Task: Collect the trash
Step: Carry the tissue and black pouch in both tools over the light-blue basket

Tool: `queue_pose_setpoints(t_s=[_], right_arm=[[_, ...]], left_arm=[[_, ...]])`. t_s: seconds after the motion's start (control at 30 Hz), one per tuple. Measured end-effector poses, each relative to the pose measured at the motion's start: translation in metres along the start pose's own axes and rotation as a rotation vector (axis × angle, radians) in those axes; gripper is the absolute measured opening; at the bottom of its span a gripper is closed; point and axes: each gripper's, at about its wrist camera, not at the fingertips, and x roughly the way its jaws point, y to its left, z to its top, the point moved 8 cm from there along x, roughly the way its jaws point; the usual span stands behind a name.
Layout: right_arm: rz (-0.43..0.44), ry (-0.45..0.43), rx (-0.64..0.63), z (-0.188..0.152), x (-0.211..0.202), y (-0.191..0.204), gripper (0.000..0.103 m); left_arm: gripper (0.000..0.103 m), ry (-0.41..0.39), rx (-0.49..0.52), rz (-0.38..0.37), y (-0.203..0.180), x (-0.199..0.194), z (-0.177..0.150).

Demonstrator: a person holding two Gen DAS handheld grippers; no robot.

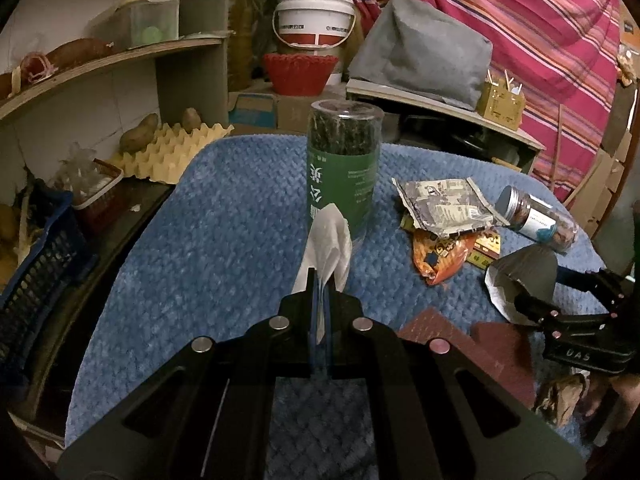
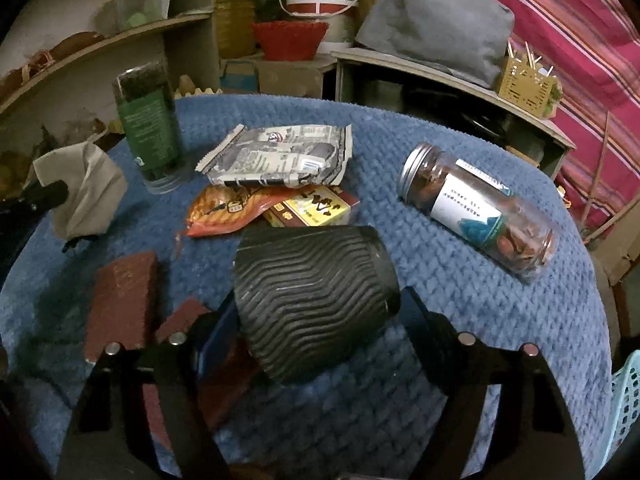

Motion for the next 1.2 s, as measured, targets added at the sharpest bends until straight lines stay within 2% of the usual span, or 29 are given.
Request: queue_pose_setpoints(t_s=[0.23, 0.3, 0.33, 0.43, 0.5, 0.53, 0.7, 0.93, 1.1, 1.2], right_arm=[[-0.015, -0.071, 0.029, -0.001, -0.035, -0.026, 0.076], [-0.02, -0.083, 0.05, -0.003, -0.047, -0.04, 0.07], [-0.021, -0.087, 0.061, -0.005, -0.053, -0.048, 0.06], [-0.019, -0.094, 0.1, -0.011, -0.068, -0.075, 0.051], [-0.023, -0.095, 0.11, -0.015, -0.074, -0.089, 0.034], [-0.021, -0.096, 0.117, -0.017, -0.077, -0.096, 0.021], [-0.028, -0.118, 0.152, -0.032, -0.096, -0.126, 0.019], [-0.07, -0.157, 0.215, -0.056, -0.13, -0.176, 0.019], [-0.129, -0.187, 0.256, -0.077, -0.159, -0.216, 0.019], [-0.187, -0.194, 0.278, -0.093, -0.177, -0.245, 0.019]], left_arm=[[0.001, -0.018, 0.017, 0.001, -0.011, -0.011, 0.0], [0.001, -0.036, 0.042, 0.016, -0.019, -0.018, 0.002], [0.001, -0.039, 0.045, 0.016, -0.023, -0.02, 0.003], [0.001, -0.046, 0.046, 0.004, -0.04, -0.028, 0.006], [0.001, -0.053, 0.044, -0.006, -0.05, -0.034, 0.006], [0.001, -0.055, 0.046, -0.014, -0.059, -0.04, 0.006], [0.001, -0.082, 0.085, -0.022, -0.089, -0.061, 0.014], [0.001, -0.103, 0.122, -0.073, -0.14, -0.083, 0.019], [0.001, -0.109, 0.166, -0.143, -0.194, -0.093, 0.018], [0.001, -0.108, 0.204, -0.2, -0.24, -0.098, 0.014]])
